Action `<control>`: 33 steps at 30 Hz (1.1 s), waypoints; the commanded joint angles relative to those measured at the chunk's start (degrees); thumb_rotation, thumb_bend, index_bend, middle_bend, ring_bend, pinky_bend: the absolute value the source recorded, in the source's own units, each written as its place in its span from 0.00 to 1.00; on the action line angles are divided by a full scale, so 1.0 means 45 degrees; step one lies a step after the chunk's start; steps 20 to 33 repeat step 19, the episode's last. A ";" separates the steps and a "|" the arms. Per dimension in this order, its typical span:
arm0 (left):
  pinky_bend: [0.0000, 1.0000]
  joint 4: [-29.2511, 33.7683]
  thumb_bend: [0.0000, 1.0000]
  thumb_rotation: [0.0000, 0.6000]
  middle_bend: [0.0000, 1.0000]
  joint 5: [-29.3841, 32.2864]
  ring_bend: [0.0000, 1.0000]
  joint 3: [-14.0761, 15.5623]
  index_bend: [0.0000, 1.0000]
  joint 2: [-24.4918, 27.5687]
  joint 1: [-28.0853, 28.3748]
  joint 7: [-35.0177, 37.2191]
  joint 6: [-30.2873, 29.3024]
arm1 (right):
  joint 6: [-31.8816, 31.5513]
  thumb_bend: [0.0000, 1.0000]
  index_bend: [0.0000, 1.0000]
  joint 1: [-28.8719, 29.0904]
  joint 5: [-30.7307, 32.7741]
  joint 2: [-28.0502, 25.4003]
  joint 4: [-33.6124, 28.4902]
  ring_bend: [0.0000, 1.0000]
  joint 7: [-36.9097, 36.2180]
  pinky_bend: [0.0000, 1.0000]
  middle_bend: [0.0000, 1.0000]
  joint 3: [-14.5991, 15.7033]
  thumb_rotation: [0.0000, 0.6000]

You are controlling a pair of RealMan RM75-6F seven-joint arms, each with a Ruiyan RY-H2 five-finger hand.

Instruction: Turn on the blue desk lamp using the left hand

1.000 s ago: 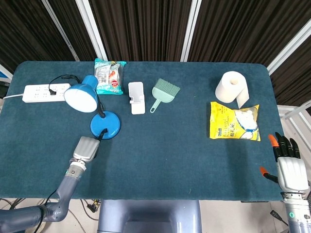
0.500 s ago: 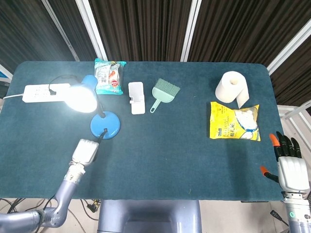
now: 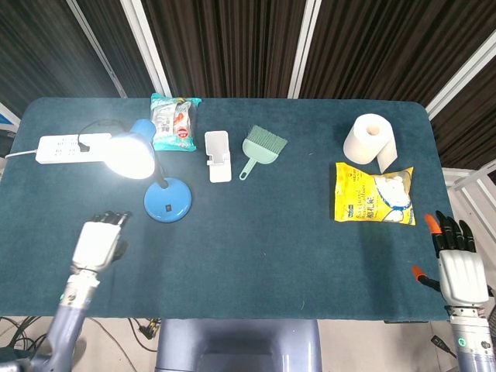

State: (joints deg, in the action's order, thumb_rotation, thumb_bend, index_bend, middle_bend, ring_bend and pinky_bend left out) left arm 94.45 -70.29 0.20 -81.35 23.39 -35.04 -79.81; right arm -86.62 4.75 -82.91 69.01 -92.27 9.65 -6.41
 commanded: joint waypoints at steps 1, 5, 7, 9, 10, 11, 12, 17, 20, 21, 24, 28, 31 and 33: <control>0.11 0.0797 0.18 1.00 0.11 0.0251 0.02 0.0166 0.14 0.1216 -0.1276 0.0811 -0.1422 | -0.0018 0.25 0.06 0.0009 -0.0131 -0.0024 -0.0056 0.04 0.0069 0.04 0.02 0.0058 1.00; 0.03 0.0821 0.13 1.00 0.02 -0.0275 0.00 0.0464 0.09 0.2158 -0.2056 0.2419 -0.1931 | -0.0048 0.25 0.06 -0.0009 -0.0313 -0.0117 -0.0133 0.04 0.0075 0.04 0.02 0.0156 1.00; 0.02 0.0699 0.12 1.00 0.01 -0.0482 0.00 0.0477 0.08 0.2405 -0.2359 0.3188 -0.2177 | -0.0046 0.25 0.06 -0.0001 -0.0400 -0.0162 -0.0164 0.04 0.0055 0.04 0.02 0.0190 1.00; 0.01 0.0484 0.12 1.00 0.00 -0.0817 0.00 0.0481 0.08 0.2588 -0.2645 0.4061 -0.2466 | -0.0026 0.25 0.06 0.0003 -0.0493 -0.0223 -0.0195 0.04 0.0007 0.04 0.02 0.0244 1.00; 0.01 0.0314 0.11 1.00 0.00 -0.1025 0.00 0.0472 0.07 0.2661 -0.2805 0.4581 -0.2647 | -0.0004 0.25 0.06 0.0008 -0.0555 -0.0268 -0.0219 0.04 -0.0032 0.04 0.02 0.0282 1.00; 0.00 0.0269 0.11 1.00 0.00 -0.1140 0.00 0.0438 0.07 0.2774 -0.2955 0.5121 -0.2775 | 0.0048 0.25 0.06 0.0026 -0.0612 -0.0315 -0.0272 0.04 -0.0089 0.04 0.02 0.0322 1.00; 0.00 0.0296 0.10 1.00 0.00 -0.1483 0.00 0.0457 0.07 0.3030 -0.3088 0.5708 -0.2934 | 0.0152 0.25 0.06 0.0038 -0.0699 -0.0430 -0.0390 0.04 -0.0234 0.04 0.02 0.0414 1.00; 0.00 0.0565 0.10 1.00 0.00 -0.1633 0.00 0.0476 0.07 0.3345 -0.3332 0.6110 -0.2756 | 0.0180 0.25 0.06 0.0008 -0.0740 -0.0646 -0.0667 0.04 -0.0202 0.04 0.02 0.0481 1.00; 0.00 0.0619 0.10 1.00 0.00 -0.1691 0.00 0.0446 0.07 0.3407 -0.3377 0.6139 -0.2704 | 0.0177 0.25 0.06 -0.0005 -0.0742 -0.0680 -0.0745 0.04 -0.0161 0.04 0.02 0.0496 1.00; 0.00 0.0619 0.10 1.00 0.00 -0.1691 0.00 0.0446 0.07 0.3407 -0.3377 0.6139 -0.2704 | 0.0177 0.25 0.06 -0.0005 -0.0742 -0.0680 -0.0745 0.04 -0.0161 0.04 0.02 0.0496 1.00; 0.00 0.0619 0.10 1.00 0.00 -0.1691 0.00 0.0446 0.07 0.3407 -0.3377 0.6139 -0.2704 | 0.0177 0.25 0.06 -0.0005 -0.0742 -0.0680 -0.0745 0.04 -0.0161 0.04 0.02 0.0496 1.00; 0.00 0.0619 0.10 1.00 0.00 -0.1691 0.00 0.0446 0.07 0.3407 -0.3377 0.6139 -0.2704 | 0.0177 0.25 0.06 -0.0005 -0.0742 -0.0680 -0.0745 0.04 -0.0161 0.04 0.02 0.0496 1.00; 0.00 0.0619 0.10 1.00 0.00 -0.1691 0.00 0.0446 0.07 0.3407 -0.3377 0.6139 -0.2704 | 0.0177 0.25 0.06 -0.0005 -0.0742 -0.0680 -0.0745 0.04 -0.0161 0.04 0.02 0.0496 1.00; 0.00 0.0619 0.10 1.00 0.00 -0.1691 0.00 0.0446 0.07 0.3407 -0.3377 0.6139 -0.2704 | 0.0177 0.25 0.06 -0.0005 -0.0742 -0.0680 -0.0745 0.04 -0.0161 0.04 0.02 0.0496 1.00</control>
